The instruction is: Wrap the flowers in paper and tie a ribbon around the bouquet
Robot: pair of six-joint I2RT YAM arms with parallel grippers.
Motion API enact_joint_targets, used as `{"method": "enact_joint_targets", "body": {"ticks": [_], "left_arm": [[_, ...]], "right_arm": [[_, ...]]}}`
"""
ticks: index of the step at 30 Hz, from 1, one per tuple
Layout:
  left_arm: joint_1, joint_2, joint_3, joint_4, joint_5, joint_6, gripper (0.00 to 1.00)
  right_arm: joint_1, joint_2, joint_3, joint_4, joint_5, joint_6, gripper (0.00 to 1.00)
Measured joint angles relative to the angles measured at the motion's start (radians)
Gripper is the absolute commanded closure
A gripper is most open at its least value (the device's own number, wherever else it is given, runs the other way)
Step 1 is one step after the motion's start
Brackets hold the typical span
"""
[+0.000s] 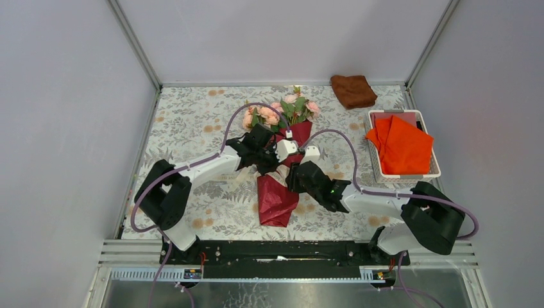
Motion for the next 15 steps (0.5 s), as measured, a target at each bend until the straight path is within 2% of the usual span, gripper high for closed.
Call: {"method": "enact_joint_targets", "body": {"ticks": [4, 10, 15], "left_arm": [[0.002, 0.005, 0.0, -0.017, -0.005, 0.0, 1.0], [0.002, 0.005, 0.0, -0.019, -0.004, 0.0, 1.0], [0.007, 0.01, 0.0, -0.021, -0.003, 0.0, 1.0]], "right_arm": [[0.0, 0.028, 0.0, 0.018, 0.022, -0.001, 0.58], [0.0, 0.03, -0.007, 0.03, 0.039, -0.005, 0.7], [0.0, 0.03, -0.03, 0.066, 0.035, -0.004, 0.73]]}}
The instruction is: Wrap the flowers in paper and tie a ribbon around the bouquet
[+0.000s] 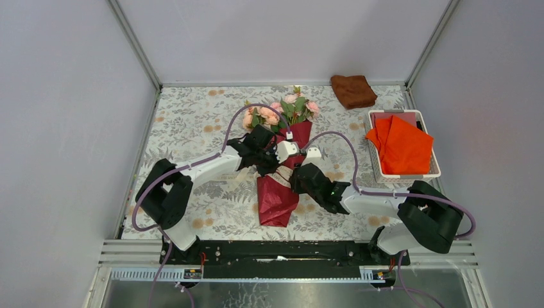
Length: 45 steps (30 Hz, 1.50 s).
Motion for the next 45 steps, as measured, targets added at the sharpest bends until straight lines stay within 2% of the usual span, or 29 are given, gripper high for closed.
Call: {"method": "enact_joint_targets", "body": {"ticks": [11, 16, 21, 32, 45], "left_arm": [[0.015, 0.008, 0.018, 0.011, 0.027, -0.006, 1.0], [0.015, 0.008, 0.018, 0.012, 0.039, -0.008, 1.0], [0.016, 0.008, 0.018, 0.012, 0.043, -0.008, 1.0], [0.017, 0.008, 0.018, 0.012, 0.051, -0.008, 1.0], [0.017, 0.017, 0.027, 0.011, 0.054, -0.008, 1.0]], "right_arm": [[-0.002, 0.0, -0.055, -0.001, -0.034, 0.003, 0.71], [-0.003, 0.019, -0.056, -0.001, -0.041, -0.006, 0.74], [-0.02, 0.029, -0.056, 0.002, -0.045, -0.016, 0.68], [-0.068, 0.029, -0.057, 0.116, -0.094, -0.034, 0.69], [-0.11, 0.072, -0.04, 0.134, -0.084, -0.034, 0.68]]}}
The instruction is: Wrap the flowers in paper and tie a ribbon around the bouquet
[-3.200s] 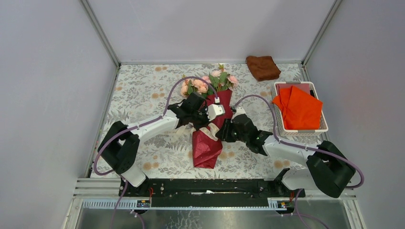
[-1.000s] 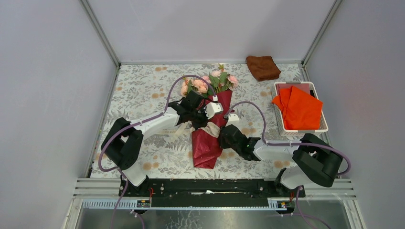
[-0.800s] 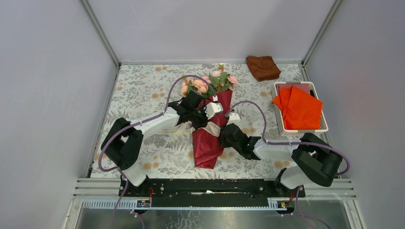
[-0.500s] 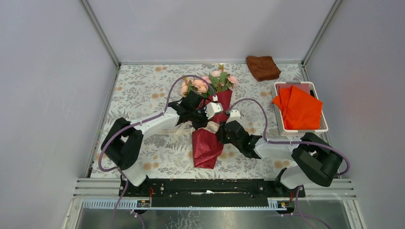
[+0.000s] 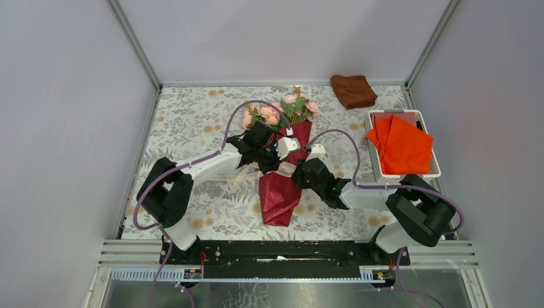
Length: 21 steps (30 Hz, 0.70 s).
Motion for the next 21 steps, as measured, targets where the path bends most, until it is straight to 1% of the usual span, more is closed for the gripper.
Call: {"method": "enact_joint_targets", "body": {"ticks": [2, 5, 7, 9, 12, 15, 16, 17, 19, 20, 21], "left_arm": [[0.001, 0.002, 0.002, 0.0, 0.001, 0.0, 1.0], [0.002, 0.006, 0.003, 0.0, 0.003, 0.0, 1.0], [0.002, 0.008, 0.003, 0.0, 0.004, 0.0, 1.0], [0.002, 0.01, 0.003, 0.0, 0.005, 0.0, 1.0], [0.003, 0.011, 0.003, 0.0, 0.007, 0.0, 1.0], [0.013, 0.011, 0.007, -0.002, 0.025, 0.0, 0.95], [0.019, 0.012, 0.01, -0.004, 0.029, 0.0, 0.92], [0.026, 0.014, 0.018, -0.007, 0.029, -0.001, 0.87], [0.045, 0.025, 0.037, -0.008, 0.029, -0.002, 0.65], [0.051, 0.028, 0.043, -0.008, 0.028, 0.001, 0.58], [0.057, 0.032, 0.049, -0.01, 0.028, 0.0, 0.52]], "right_arm": [[-0.006, 0.006, 0.007, 0.0, 0.01, 0.0, 0.7], [-0.014, 0.018, 0.021, 0.001, 0.024, 0.001, 0.78], [-0.022, 0.028, 0.025, 0.007, 0.029, 0.005, 0.87], [-0.028, 0.037, 0.028, 0.015, 0.034, 0.007, 0.99], [-0.036, 0.043, 0.029, 0.02, 0.036, 0.01, 1.0], [-0.04, 0.043, 0.03, 0.021, 0.019, 0.002, 1.0], [-0.042, 0.042, 0.031, 0.019, 0.002, -0.01, 1.0], [-0.043, 0.039, 0.031, 0.013, -0.023, -0.025, 1.0], [-0.045, 0.019, 0.031, -0.017, -0.086, -0.063, 1.0], [-0.045, -0.002, 0.031, -0.04, -0.123, -0.084, 1.0], [-0.045, -0.03, 0.031, -0.069, -0.169, -0.106, 1.0]]}}
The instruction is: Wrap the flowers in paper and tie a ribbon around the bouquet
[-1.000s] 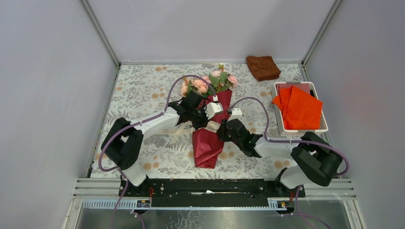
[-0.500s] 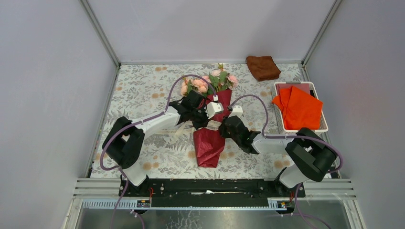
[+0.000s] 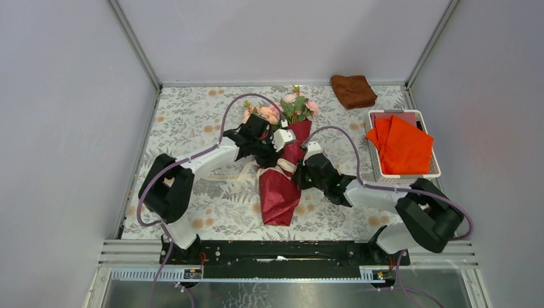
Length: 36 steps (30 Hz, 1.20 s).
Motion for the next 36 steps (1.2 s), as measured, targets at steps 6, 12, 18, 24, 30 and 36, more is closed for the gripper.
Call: {"method": "enact_joint_targets", "body": {"ticks": [6, 12, 18, 24, 30, 36], "left_arm": [[0.042, -0.026, 0.002, -0.068, 0.008, 0.066, 0.29], [0.178, -0.166, -0.071, -0.117, 0.012, 0.17, 0.3], [0.319, -0.19, -0.222, -0.132, -0.059, 0.312, 0.26], [0.474, -0.182, -0.288, -0.129, -0.181, 0.384, 0.13], [0.542, -0.079, -0.205, -0.067, -0.286, 0.26, 0.01], [0.542, 0.031, -0.134, -0.044, -0.338, 0.183, 0.59]], "right_arm": [[-0.006, -0.118, 0.034, -0.172, -0.231, -0.097, 1.0], [-0.039, -0.129, 0.108, -0.335, -0.42, -0.159, 1.0], [-0.075, -0.132, 0.208, -0.484, -0.555, -0.224, 1.0], [-0.097, -0.142, 0.271, -0.601, -0.629, -0.267, 1.0], [-0.1, -0.135, 0.293, -0.649, -0.631, -0.279, 1.0], [-0.105, -0.117, 0.348, -0.727, -0.625, -0.284, 1.0]]}}
